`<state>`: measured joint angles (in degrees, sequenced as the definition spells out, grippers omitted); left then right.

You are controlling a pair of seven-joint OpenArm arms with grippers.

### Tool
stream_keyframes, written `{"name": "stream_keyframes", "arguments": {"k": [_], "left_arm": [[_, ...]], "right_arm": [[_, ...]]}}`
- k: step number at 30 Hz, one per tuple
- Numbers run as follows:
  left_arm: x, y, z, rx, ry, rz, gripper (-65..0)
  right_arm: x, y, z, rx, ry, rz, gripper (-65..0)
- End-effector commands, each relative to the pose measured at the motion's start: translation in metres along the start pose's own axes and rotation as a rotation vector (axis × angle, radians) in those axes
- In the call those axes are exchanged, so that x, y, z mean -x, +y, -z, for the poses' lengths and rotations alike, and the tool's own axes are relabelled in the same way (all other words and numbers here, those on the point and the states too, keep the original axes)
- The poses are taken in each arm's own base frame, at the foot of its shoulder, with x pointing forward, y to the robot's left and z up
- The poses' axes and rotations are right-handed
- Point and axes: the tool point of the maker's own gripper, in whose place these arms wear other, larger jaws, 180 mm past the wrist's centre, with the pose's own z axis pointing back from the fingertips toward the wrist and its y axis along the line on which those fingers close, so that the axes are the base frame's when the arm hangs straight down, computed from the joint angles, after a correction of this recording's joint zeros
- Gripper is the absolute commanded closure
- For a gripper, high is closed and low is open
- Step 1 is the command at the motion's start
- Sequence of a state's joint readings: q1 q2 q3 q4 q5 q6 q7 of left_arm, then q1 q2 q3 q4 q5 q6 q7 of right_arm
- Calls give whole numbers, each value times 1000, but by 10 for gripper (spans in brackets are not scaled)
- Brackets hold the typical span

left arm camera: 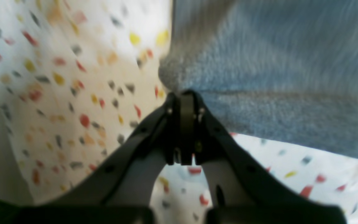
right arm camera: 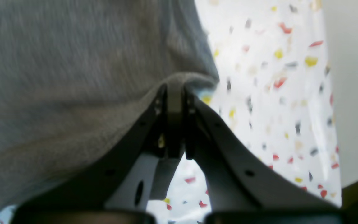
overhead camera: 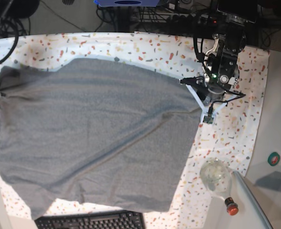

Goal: Layout the t-shirt on the table in an organized manner, then fold the t-shirt properly
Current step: 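Drag the t-shirt corners apart with both grippers to smooth it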

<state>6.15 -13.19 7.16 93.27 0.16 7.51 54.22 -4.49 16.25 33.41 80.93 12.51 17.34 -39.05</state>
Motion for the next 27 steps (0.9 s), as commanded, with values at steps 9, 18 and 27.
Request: {"name": "stream_keyframes", "arguments": {"k": [9,18,27], "left_arm": [[-31,-22,27,23,-1,19,0],[-19,-30,31,32,37,12,0],[-9,-25,24,30,31,25,0]], "right_arm": [[-105,25,58,-91,8,15,0],[-93,38,85,-128,81,43,-195],[-63,19,3,-58,-106,33,-323]]}}
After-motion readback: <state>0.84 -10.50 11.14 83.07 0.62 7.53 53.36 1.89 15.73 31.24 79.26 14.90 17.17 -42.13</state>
